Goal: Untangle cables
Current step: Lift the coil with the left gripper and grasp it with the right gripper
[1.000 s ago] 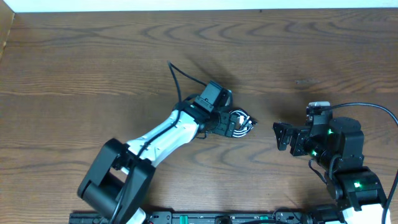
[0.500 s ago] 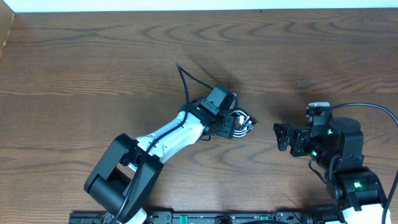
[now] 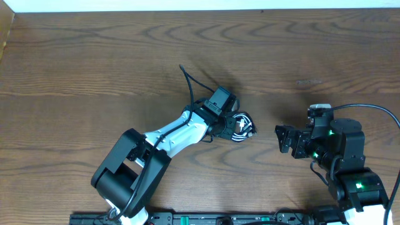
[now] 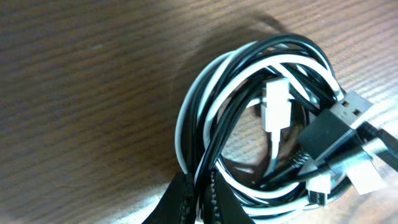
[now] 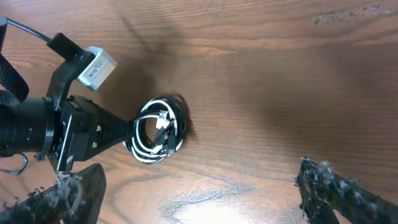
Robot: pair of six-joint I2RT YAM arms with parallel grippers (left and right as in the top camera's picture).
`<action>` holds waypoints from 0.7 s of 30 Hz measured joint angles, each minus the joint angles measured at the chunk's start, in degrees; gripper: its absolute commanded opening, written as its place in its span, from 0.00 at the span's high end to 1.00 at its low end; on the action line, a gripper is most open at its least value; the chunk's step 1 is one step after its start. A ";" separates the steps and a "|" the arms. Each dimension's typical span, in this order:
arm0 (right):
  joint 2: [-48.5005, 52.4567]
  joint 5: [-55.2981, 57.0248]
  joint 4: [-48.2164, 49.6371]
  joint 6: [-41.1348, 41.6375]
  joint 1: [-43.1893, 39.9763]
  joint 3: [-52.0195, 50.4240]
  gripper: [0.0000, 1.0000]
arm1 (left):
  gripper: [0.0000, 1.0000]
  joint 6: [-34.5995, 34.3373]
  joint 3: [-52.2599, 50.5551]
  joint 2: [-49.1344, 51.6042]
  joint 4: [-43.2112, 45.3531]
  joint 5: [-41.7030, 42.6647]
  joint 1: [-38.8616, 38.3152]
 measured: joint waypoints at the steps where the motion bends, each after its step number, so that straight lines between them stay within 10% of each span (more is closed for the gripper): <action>1: 0.00 0.00 -0.02 0.00 0.00 0.00 0.05 | 0.92 0.00 0.00 -0.15 -0.11 0.50 0.00; 21: 13.05 -13.99 1.62 -6.60 0.00 0.00 0.09 | 0.93 5.29 0.00 -19.82 -10.69 15.89 -0.04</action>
